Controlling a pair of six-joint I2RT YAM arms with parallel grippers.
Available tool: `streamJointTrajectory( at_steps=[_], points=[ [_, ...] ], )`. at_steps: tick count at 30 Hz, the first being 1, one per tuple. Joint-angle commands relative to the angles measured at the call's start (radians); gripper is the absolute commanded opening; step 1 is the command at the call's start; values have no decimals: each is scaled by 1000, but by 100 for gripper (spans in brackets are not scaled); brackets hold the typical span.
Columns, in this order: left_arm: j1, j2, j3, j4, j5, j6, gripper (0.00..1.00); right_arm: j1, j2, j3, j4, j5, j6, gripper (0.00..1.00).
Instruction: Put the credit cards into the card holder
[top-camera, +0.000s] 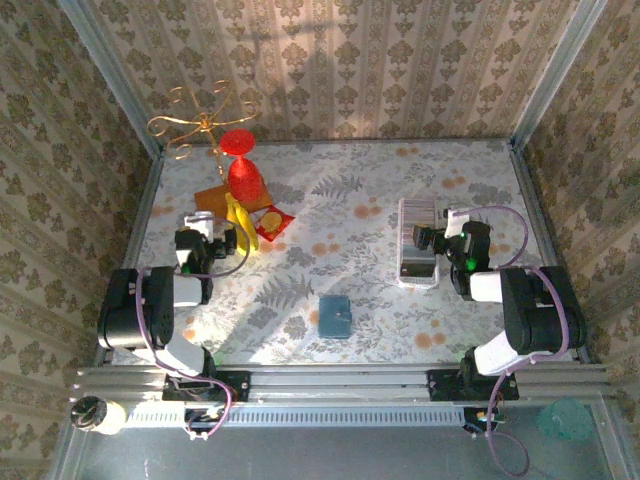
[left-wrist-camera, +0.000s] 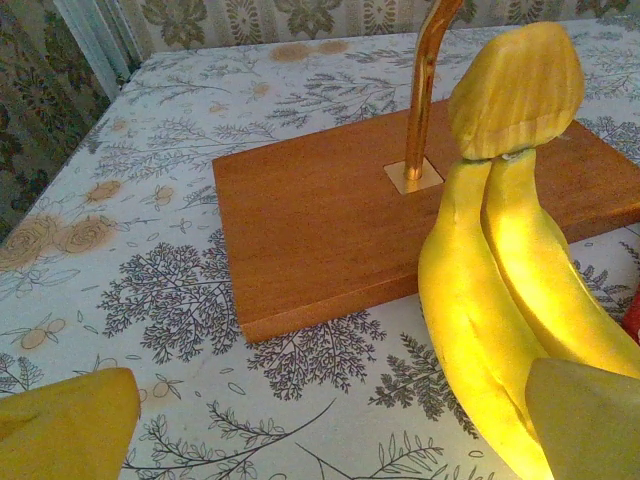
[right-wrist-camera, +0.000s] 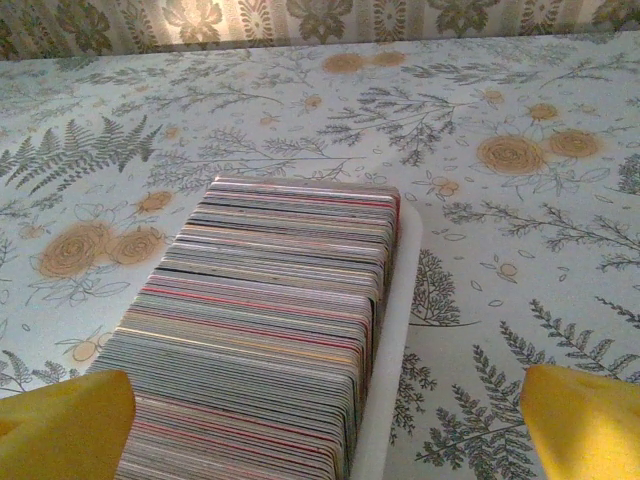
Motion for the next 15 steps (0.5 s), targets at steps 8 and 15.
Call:
streamJointTrajectory(
  at_steps=[8,15],
  points=[
    [-11,-2,19,12,-20,25,100,20,0,6,25,86,-9,100],
    [-10,-3,19,12,-20,25,100,19,7,19,2,87,-7,100]
  ],
)
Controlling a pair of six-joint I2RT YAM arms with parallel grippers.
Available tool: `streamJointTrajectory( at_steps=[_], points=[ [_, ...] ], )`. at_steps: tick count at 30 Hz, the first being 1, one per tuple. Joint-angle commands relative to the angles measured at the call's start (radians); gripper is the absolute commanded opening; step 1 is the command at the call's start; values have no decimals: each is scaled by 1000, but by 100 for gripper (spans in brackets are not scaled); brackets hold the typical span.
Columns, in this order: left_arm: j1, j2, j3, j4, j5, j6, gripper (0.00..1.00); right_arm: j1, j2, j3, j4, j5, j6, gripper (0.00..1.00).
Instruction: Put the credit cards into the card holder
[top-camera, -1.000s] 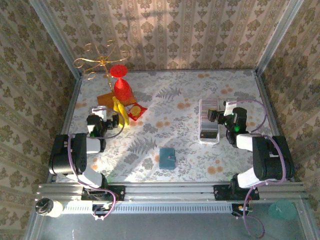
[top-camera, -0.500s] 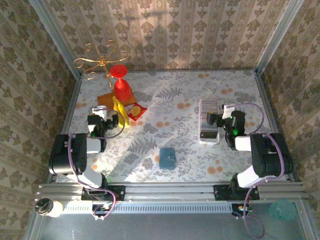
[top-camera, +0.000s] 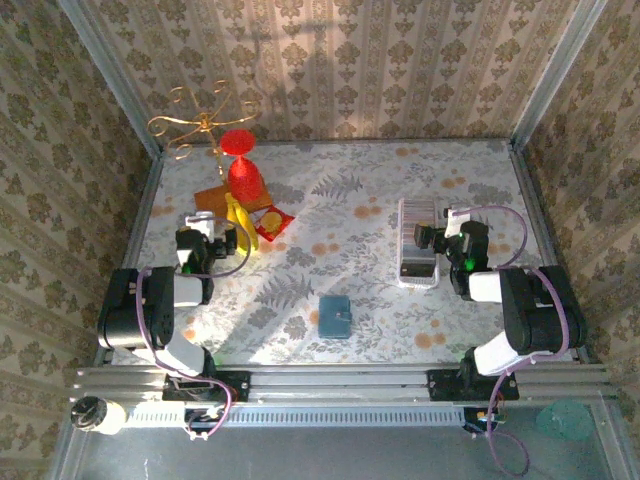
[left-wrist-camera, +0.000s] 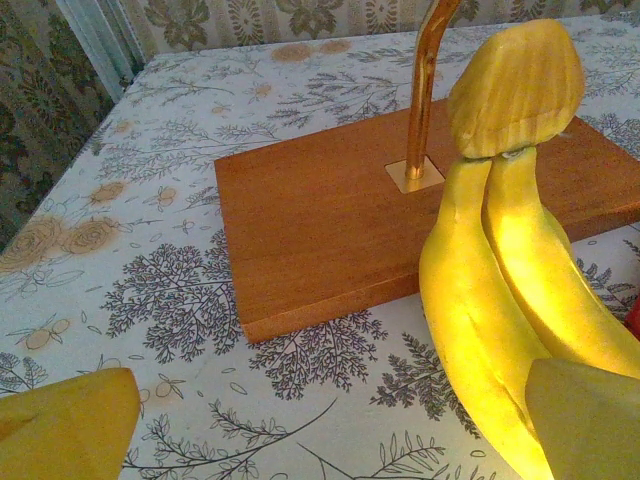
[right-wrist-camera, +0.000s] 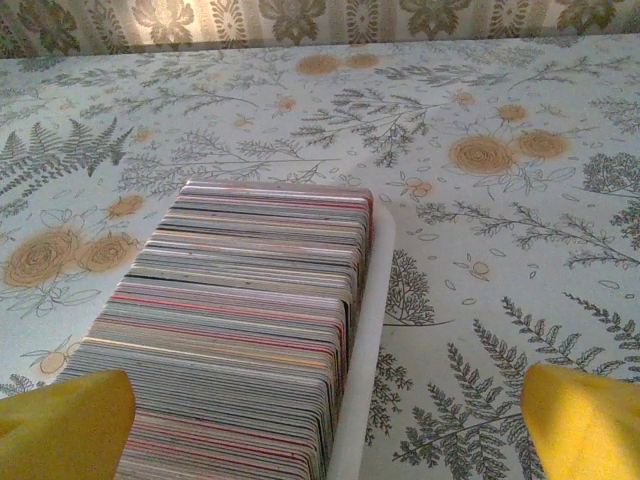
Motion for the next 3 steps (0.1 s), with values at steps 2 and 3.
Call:
streamJointTrajectory(
  at_steps=[2,3],
  points=[
    [-5,-3,19,12,-4,18,100,7,-1,1,27,34,-9,100],
    [-5,-2,19,12,-4,17,100,8,0,3,24,35,-9,100]
  ],
)
